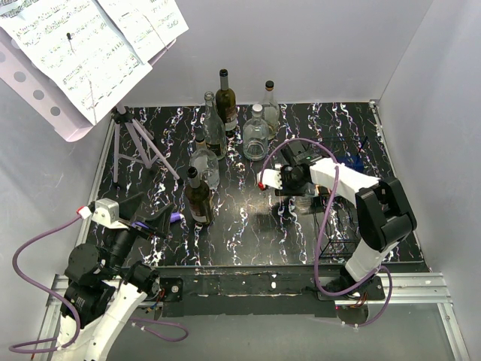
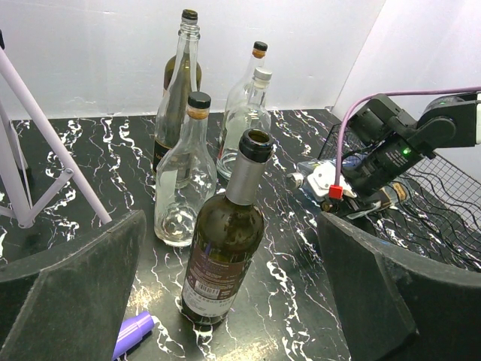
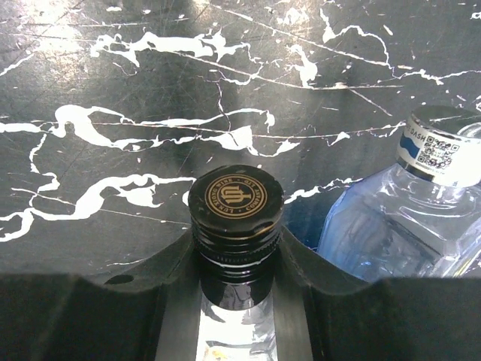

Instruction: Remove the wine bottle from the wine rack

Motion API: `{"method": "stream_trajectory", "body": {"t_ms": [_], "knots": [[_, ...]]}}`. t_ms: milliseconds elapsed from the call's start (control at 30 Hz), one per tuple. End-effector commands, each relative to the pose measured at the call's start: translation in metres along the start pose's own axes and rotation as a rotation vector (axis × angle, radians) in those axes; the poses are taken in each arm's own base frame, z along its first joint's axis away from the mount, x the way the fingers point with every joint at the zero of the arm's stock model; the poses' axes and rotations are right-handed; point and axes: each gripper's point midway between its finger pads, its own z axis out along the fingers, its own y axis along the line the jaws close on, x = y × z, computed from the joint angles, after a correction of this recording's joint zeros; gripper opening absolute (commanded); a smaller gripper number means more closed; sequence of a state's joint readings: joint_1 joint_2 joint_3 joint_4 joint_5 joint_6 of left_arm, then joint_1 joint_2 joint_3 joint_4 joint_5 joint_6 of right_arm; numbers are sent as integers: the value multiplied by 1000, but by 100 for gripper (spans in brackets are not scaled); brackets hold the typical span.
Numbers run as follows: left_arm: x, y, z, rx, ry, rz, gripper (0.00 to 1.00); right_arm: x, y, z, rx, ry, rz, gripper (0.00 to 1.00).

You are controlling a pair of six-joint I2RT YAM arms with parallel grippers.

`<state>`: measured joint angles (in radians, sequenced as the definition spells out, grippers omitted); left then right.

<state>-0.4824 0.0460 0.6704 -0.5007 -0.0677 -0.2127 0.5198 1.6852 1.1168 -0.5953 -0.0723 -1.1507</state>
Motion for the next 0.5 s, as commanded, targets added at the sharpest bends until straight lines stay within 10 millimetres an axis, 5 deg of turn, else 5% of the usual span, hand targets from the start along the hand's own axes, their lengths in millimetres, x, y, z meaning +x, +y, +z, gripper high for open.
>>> {"method": "stream_trajectory", "body": {"t_ms": [0, 467], "knots": [[-2, -2, 3, 7, 7, 5, 98, -14, -18, -17, 41, -10, -2, 1], [0, -2, 4, 8, 17, 4, 98, -29, -22, -11, 0, 27, 69, 1]]}}
